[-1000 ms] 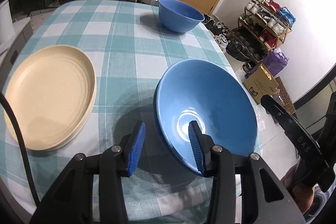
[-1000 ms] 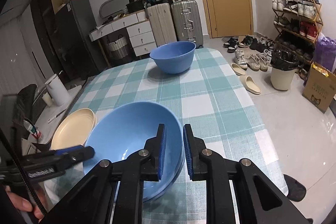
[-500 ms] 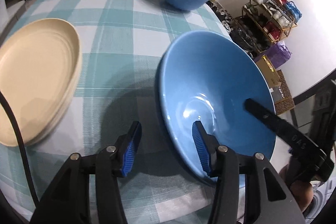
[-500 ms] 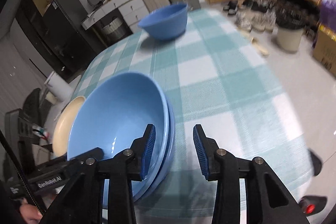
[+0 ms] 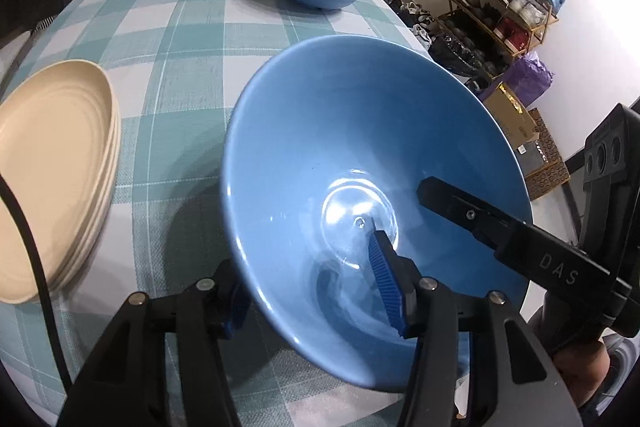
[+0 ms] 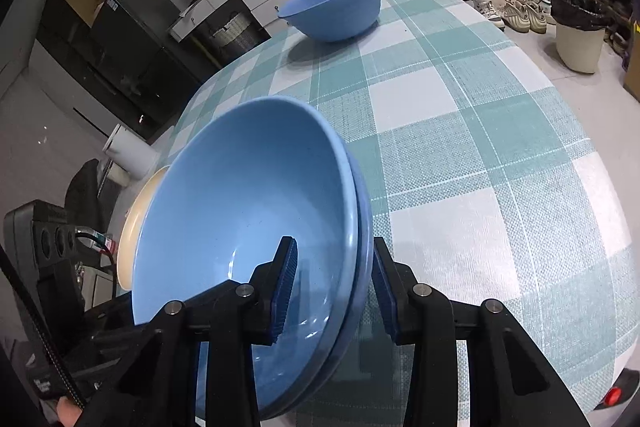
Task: Organize plates and bowls
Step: 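Set the nested blue bowls on the table and open the left tool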
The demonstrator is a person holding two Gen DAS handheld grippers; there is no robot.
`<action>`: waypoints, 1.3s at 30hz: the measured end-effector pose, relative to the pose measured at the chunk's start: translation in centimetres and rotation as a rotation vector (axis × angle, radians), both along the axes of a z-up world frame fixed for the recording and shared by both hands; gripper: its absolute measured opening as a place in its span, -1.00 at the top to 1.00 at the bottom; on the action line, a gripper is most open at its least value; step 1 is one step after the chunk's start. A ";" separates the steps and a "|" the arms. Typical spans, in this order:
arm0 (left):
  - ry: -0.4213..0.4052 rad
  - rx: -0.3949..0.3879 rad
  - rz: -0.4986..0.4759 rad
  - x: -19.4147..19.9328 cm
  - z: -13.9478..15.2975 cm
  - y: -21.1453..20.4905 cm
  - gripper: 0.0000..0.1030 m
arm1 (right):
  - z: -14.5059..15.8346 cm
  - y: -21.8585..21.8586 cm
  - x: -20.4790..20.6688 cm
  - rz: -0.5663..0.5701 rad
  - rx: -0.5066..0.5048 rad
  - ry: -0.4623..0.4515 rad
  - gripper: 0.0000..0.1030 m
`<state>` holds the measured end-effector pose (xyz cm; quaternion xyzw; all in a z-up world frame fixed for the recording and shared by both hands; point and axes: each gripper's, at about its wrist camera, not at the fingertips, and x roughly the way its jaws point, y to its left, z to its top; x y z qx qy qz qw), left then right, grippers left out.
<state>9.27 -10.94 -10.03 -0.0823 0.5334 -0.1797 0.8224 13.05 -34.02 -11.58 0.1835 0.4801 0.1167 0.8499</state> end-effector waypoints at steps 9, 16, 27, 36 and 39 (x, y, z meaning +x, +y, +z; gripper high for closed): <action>-0.006 0.041 -0.001 1.3 -0.2 -0.4 -0.06 | 0.4 0.5 1.3 0.013 -0.033 -0.016 0.25; -0.003 0.042 0.006 2.5 -0.3 -0.4 -0.10 | 0.3 0.8 2.8 0.029 -0.043 -0.025 0.25; -0.041 0.080 0.035 2.7 0.2 0.5 -0.14 | 1.5 0.4 3.3 0.024 -0.107 -0.090 0.25; -0.087 0.087 0.099 1.4 1.4 3.1 -0.17 | 4.7 -1.7 0.6 -0.065 -0.071 -0.169 0.05; -0.116 0.090 0.110 0.5 2.1 3.5 -0.18 | 5.8 -1.2 -0.3 -0.057 -0.061 -0.189 0.05</action>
